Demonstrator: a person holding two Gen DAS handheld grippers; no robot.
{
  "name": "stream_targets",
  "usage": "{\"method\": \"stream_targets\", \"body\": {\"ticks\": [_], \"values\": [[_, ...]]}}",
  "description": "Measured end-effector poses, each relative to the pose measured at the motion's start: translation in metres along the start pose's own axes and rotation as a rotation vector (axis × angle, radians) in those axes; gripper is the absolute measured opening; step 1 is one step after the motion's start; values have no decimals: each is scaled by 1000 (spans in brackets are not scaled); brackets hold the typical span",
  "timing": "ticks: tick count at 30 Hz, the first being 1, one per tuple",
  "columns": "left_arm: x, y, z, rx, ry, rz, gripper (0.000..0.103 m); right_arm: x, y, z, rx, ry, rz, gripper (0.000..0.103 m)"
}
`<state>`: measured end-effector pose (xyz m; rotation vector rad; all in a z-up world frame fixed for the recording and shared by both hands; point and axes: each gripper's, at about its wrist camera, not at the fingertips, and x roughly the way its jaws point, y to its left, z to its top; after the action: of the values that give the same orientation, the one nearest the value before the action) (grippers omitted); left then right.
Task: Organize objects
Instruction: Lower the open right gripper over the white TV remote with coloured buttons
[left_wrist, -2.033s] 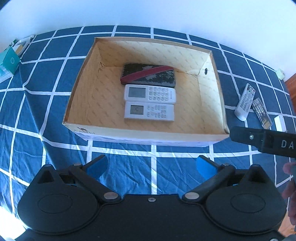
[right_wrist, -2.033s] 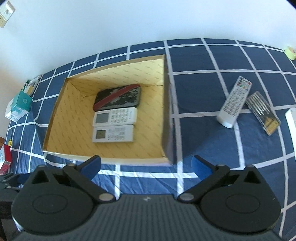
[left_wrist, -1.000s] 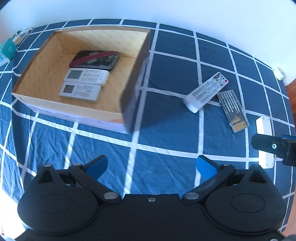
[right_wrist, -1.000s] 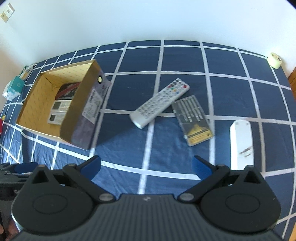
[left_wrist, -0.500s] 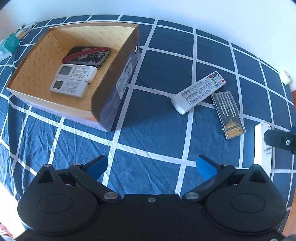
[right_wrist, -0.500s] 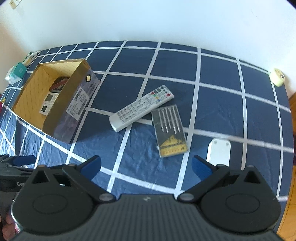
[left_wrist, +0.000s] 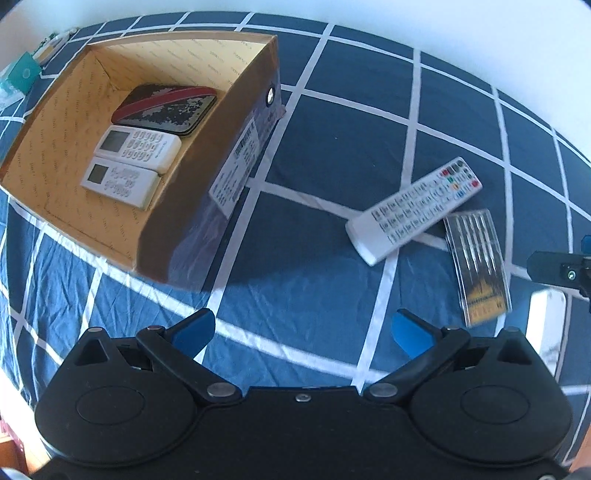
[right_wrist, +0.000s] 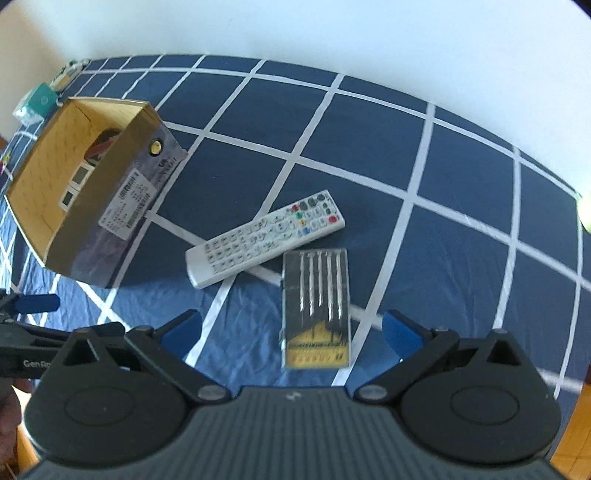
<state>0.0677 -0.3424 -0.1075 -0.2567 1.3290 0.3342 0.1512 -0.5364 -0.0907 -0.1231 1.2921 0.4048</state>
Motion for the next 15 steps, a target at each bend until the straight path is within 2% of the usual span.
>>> {"method": "stream_targets", "body": {"ticks": [15], "values": [[54, -14, 36, -64, 70, 46, 103, 84, -17, 66, -128, 102, 46, 103]]}}
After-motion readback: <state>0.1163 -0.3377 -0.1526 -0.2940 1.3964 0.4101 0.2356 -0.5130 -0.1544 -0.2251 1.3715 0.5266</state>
